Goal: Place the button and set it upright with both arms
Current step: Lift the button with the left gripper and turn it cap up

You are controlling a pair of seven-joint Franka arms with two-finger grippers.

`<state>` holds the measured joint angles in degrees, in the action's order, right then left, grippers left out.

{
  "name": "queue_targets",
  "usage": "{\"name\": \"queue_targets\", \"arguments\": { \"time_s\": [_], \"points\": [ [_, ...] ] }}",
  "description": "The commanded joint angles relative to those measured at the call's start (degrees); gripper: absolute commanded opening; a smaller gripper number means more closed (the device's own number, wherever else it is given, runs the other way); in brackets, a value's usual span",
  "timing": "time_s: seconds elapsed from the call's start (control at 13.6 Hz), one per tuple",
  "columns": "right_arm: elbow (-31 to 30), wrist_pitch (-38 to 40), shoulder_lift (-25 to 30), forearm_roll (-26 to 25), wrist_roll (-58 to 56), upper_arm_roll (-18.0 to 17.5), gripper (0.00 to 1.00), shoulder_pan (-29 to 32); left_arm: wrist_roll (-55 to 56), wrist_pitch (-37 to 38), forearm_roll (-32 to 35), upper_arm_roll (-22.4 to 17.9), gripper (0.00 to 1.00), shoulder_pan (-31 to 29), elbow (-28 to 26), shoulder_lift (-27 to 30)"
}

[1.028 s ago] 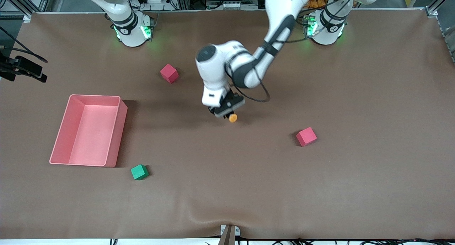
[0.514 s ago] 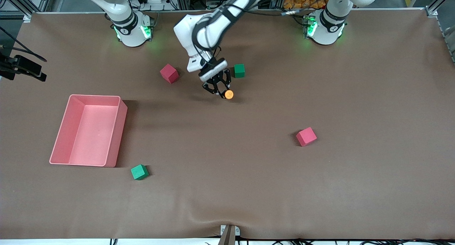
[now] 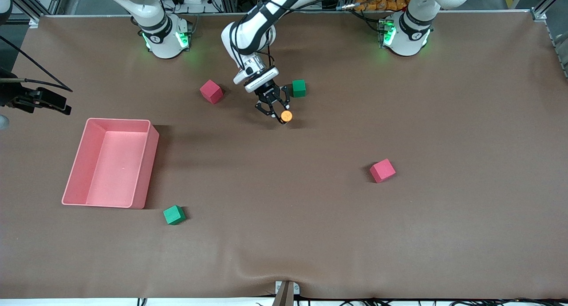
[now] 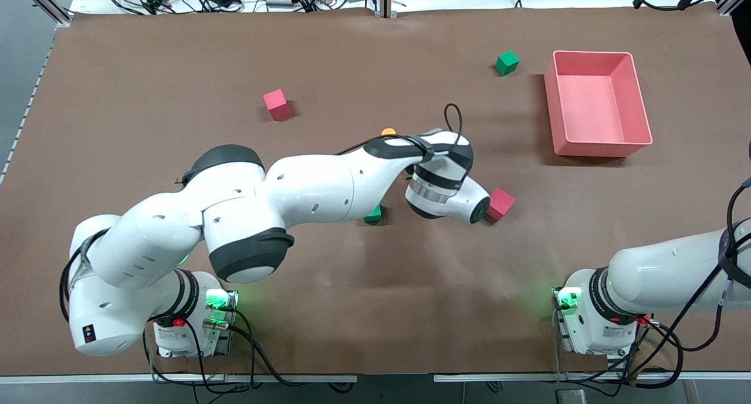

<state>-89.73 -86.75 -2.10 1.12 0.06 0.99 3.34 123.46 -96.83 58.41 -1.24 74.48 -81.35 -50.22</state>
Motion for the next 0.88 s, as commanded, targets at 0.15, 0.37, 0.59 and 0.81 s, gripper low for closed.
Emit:
{"name": "queue_targets", "arguments": {
  "time_s": [0.15, 0.37, 0.59, 0.81],
  "points": [
    [-0.5, 0.0, 1.0, 0.6, 0.9, 0.1, 1.00, 0.0, 4.6, 1.4, 6.0, -0.6, 0.00, 1.9, 1.1, -4.3],
    [-0.5, 0.0, 1.0, 0.6, 0.9, 0.1, 1.00, -0.1, 6.4, 1.4, 10.0, -0.6, 0.00, 2.0, 1.2, -7.3],
    [-0.5, 0.2, 1.0, 0.6, 0.9, 0.1, 1.00, -0.1, 7.3, 1.4, 10.9, -0.7, 0.00, 2.1, 1.1, -9.2],
    [-0.5, 0.4, 1.0, 0.6, 0.9, 0.1, 1.00, 0.0, 7.9, 1.4, 12.4, -0.9, 0.00, 2.0, 1.5, -9.8]
  ]
}}
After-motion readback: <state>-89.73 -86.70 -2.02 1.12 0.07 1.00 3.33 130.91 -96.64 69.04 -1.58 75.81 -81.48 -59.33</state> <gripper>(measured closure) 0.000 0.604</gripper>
